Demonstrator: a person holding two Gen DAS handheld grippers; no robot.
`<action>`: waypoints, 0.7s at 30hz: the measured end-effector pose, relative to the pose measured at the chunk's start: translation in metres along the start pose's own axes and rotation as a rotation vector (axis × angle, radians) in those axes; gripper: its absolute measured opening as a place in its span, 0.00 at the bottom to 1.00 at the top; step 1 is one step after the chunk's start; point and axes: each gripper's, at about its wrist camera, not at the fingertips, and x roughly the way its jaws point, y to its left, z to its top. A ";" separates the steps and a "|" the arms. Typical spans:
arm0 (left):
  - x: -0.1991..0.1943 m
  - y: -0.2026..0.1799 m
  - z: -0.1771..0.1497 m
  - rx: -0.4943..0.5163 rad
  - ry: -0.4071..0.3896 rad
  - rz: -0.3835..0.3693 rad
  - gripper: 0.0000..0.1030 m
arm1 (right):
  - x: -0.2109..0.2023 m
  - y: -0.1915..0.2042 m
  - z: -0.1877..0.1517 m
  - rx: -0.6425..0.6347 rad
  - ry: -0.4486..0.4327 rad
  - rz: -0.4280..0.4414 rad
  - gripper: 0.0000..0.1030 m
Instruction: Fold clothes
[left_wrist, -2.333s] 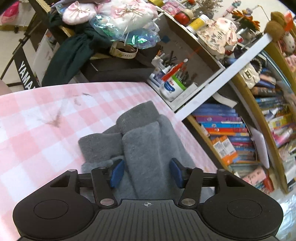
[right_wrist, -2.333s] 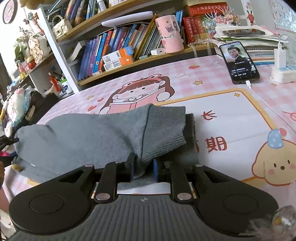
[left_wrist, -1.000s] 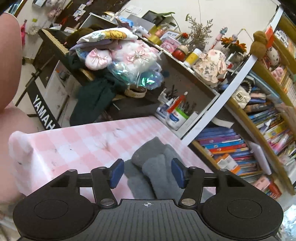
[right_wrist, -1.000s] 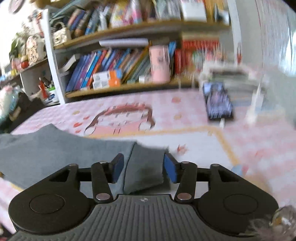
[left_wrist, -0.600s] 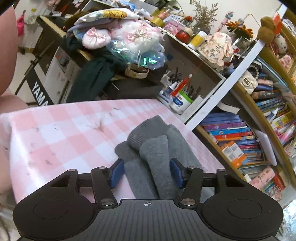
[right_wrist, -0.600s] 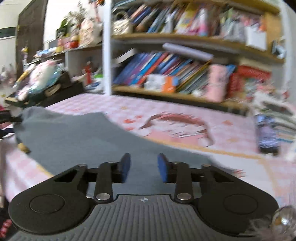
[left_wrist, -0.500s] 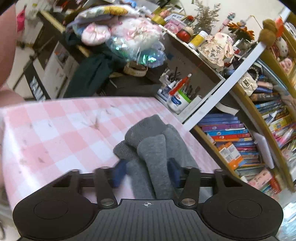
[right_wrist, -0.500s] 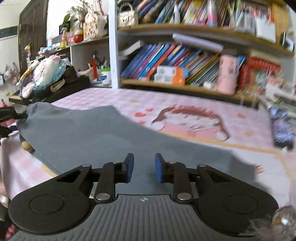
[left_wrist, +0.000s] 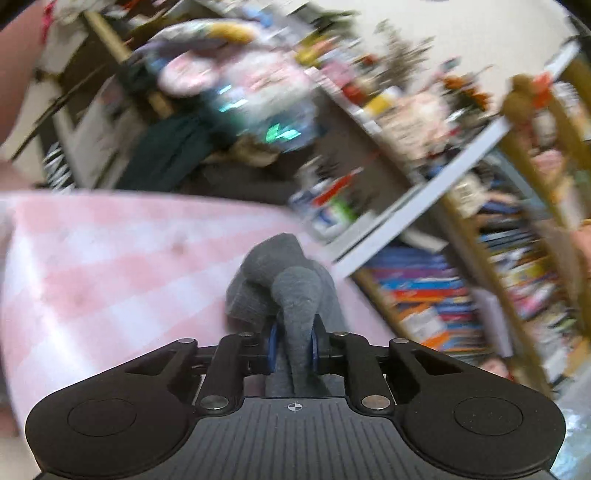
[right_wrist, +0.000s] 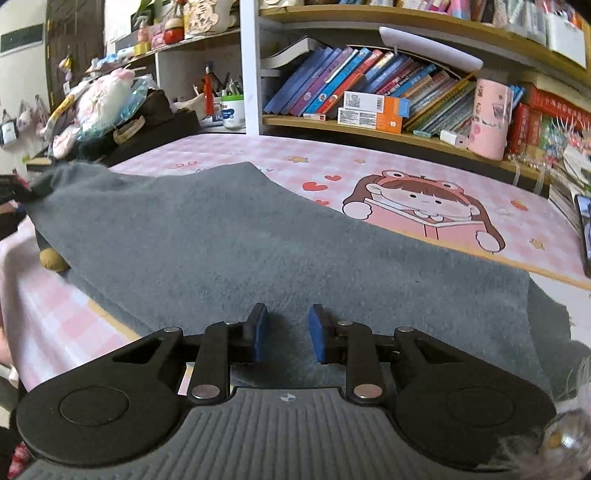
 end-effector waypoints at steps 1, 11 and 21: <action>0.000 0.002 0.000 -0.006 0.006 0.003 0.23 | 0.000 0.000 0.000 -0.003 -0.001 -0.002 0.24; 0.004 -0.017 -0.002 0.050 0.007 -0.003 0.61 | 0.000 0.000 -0.004 -0.005 -0.022 -0.010 0.24; 0.008 -0.023 -0.006 0.086 -0.011 0.027 0.55 | -0.001 -0.001 -0.008 0.001 -0.043 -0.004 0.24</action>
